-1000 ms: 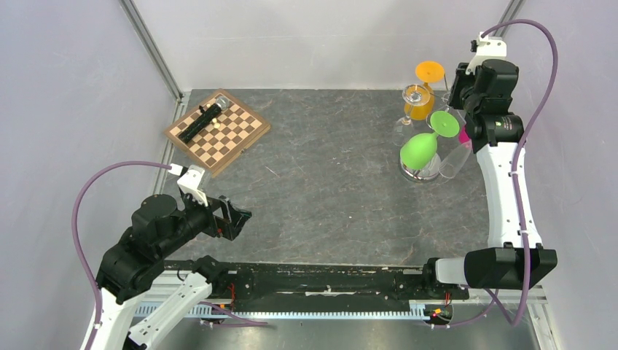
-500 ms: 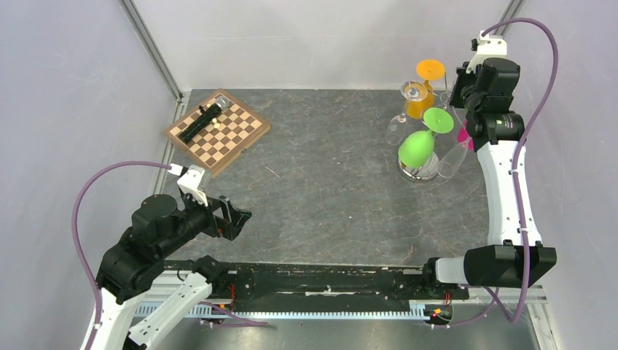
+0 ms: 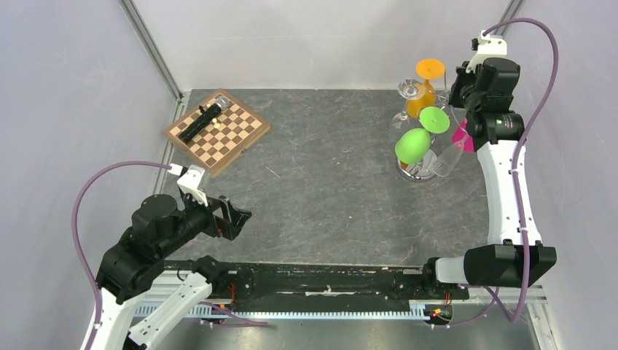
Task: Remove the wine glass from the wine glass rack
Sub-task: Pick up the wine rack from the center of the board.
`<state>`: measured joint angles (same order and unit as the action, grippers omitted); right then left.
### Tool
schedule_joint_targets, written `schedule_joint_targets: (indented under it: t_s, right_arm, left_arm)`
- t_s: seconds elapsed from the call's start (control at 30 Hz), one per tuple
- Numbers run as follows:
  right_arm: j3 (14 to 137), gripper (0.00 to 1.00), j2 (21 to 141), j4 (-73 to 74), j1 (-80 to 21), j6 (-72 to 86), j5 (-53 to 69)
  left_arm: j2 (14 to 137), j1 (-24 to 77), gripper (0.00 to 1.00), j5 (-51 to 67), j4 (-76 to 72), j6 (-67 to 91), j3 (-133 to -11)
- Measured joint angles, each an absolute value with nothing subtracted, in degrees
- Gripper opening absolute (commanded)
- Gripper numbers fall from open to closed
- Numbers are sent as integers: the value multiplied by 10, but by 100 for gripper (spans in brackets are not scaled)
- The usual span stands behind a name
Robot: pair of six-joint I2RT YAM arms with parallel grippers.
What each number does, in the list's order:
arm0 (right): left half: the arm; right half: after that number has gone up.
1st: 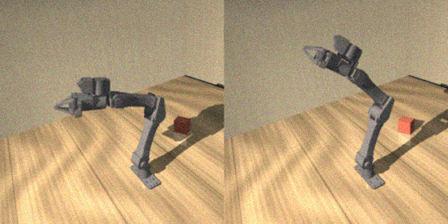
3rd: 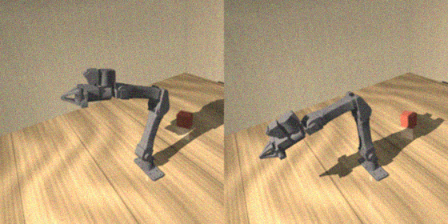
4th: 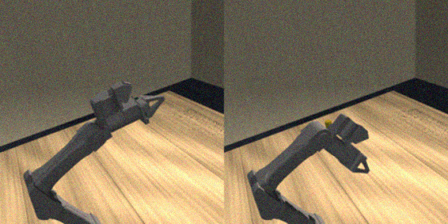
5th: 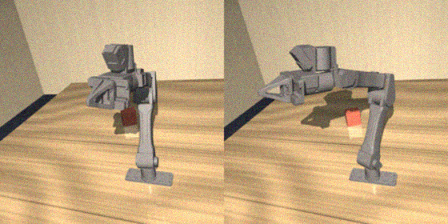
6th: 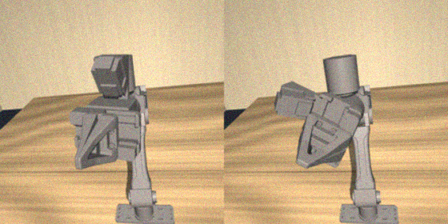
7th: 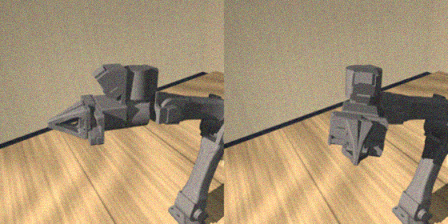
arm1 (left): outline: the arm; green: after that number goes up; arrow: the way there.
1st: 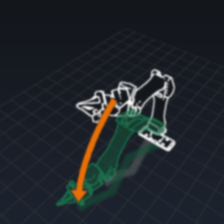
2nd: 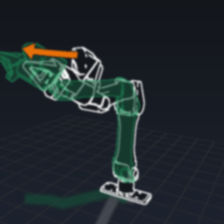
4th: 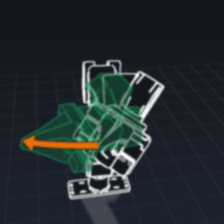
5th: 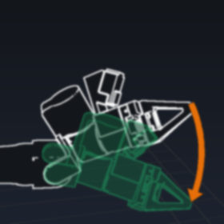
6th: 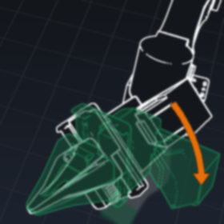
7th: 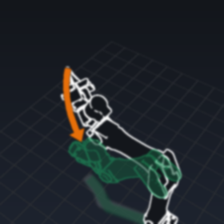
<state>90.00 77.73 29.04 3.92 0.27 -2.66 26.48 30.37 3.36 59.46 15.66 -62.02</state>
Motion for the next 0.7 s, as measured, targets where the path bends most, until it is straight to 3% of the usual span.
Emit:
schedule_joint_targets:
  t_s: [0.7]
  right_arm:
    - [935,0,788,329,43,43,25]
  left_arm:
    - [265,304,100,32,595,157,-620]
